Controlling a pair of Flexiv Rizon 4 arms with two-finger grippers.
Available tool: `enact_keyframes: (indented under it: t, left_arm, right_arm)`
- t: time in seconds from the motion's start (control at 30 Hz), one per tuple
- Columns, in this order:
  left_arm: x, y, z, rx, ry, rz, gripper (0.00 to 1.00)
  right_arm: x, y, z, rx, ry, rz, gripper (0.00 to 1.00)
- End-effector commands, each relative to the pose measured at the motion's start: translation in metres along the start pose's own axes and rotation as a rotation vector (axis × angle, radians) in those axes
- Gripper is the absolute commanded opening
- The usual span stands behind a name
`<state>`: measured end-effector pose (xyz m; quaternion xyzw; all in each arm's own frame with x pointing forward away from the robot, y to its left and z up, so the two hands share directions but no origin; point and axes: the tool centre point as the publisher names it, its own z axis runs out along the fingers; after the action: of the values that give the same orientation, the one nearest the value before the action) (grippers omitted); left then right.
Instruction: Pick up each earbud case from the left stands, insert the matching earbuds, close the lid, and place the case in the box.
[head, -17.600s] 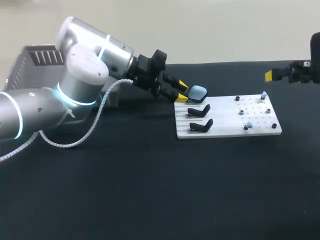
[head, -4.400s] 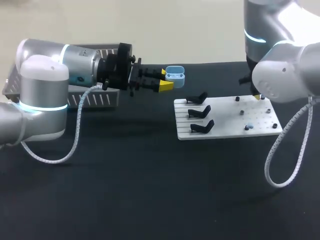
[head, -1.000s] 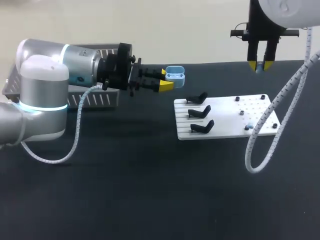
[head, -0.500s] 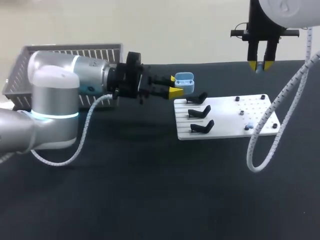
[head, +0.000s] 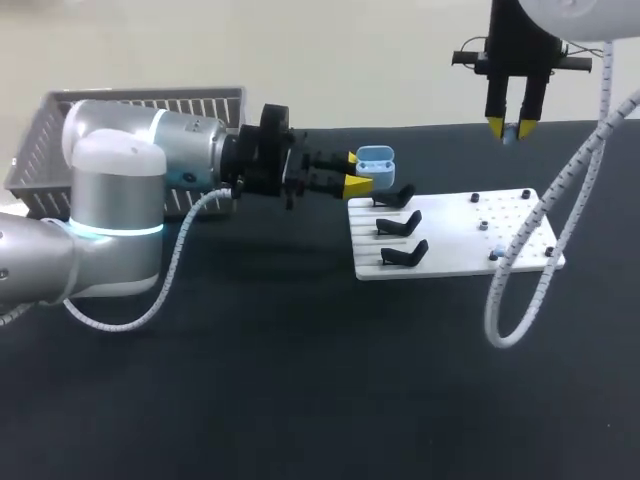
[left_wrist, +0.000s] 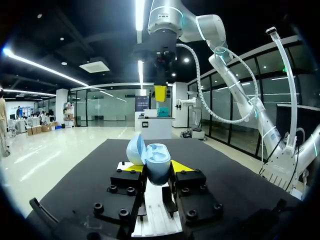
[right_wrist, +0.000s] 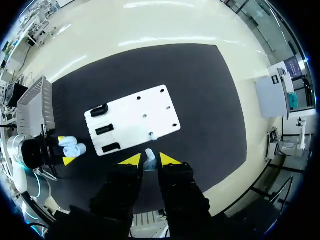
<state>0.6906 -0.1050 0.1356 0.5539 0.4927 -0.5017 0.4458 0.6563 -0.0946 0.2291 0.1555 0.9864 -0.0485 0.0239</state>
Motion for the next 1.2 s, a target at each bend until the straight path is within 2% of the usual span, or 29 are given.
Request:
enact_keyframes:
  t: [0.03,0.3,1.0,1.2]
  left_arm:
    - [0.001,0.000,0.003,-0.007,-0.004,0.002,0.00]
    - [0.001,0.000,0.004,-0.008,-0.003,0.005,0.00]
    - [0.001,0.000,0.004,-0.008,-0.003,0.005,0.00]
    - [0.001,0.000,0.004,-0.008,-0.003,0.005,0.00]
  right_arm:
    - [0.005,0.023,-0.017,0.029,0.024,0.019,0.00]
    - [0.019,0.051,-0.022,0.005,0.032,0.057,0.00]
    - [0.019,0.051,-0.022,0.005,0.032,0.057,0.00]
    - [0.027,0.058,-0.033,-0.032,0.039,0.192,0.00]
